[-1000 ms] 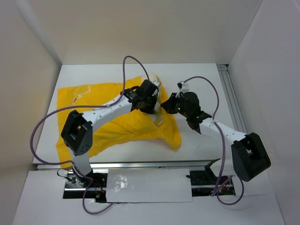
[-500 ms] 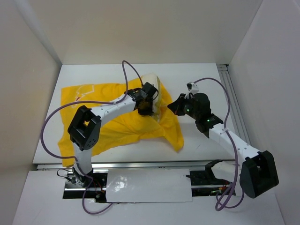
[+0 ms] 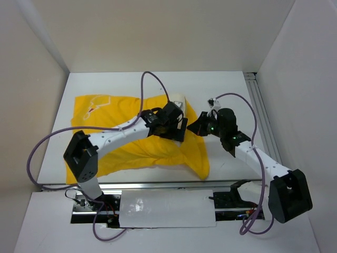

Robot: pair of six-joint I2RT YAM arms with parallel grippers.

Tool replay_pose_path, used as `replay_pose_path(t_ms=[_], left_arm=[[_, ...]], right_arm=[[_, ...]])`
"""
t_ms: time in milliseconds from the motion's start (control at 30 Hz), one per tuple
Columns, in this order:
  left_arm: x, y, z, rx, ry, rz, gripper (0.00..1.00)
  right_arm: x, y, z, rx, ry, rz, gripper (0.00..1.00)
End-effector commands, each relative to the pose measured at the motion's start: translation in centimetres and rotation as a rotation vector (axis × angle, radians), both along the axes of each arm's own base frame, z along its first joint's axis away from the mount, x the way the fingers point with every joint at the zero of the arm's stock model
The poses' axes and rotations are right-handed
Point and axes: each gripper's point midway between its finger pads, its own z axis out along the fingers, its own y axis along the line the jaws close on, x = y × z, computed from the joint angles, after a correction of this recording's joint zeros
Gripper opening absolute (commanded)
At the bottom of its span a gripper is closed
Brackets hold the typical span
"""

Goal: Put the pillow into the pillowcase

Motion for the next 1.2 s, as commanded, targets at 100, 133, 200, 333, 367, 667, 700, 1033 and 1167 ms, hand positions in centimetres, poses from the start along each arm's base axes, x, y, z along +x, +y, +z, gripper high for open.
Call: replay_pose_path(t_ms=[100, 133, 200, 333, 367, 667, 700, 1033, 1167], left_arm=[[0.6, 1.1, 9.8, -0.059, -0.147, -0.061, 1.00], [1.3, 0.7, 11.9, -0.082, -0.197, -0.064, 1.00], [2.8, 0.7, 11.2, -0.031, -0.198, -0.040, 1.00], [6.9, -1.3, 11.5, 0.015, -0.250, -0.008, 1.00], [8.0, -1.0, 10.9, 0.048, -0.244, 0.028, 1.00], [13.7, -1.1, 4.1, 0.185, -0.148, 0.143, 1.00], [14.2, -0.3, 3.4, 0.228, -0.162, 0.180, 1.00], [15.4, -0.4, -1.0, 0.309, -0.158, 0.158, 0.97], [14.9, -1.4, -3.7, 0.294, -0.111, 0.100, 0.63]], right_arm=[[-0.7, -1.3, -0.4, -0.013, -0.058, -0.041, 0.00], [-1.3, -1.8, -1.7, -0.053, -0.030, -0.044, 0.00], [-1.8, -2.4, -2.3, -0.071, -0.010, -0.066, 0.00], [-2.7, -2.3, -2.8, -0.069, -0.006, -0.048, 0.02], [-2.6, -2.5, -3.0, -0.079, 0.000, -0.063, 0.04], [-2.8, -3.6, -4.1, -0.149, 0.016, -0.101, 0.28], [-2.8, -3.7, -4.1, -0.155, 0.010, -0.098, 0.28], [-2.3, -4.0, -3.3, -0.212, -0.015, -0.100, 0.67], [-0.6, -4.6, -1.7, -0.218, -0.032, -0.177, 0.81]])
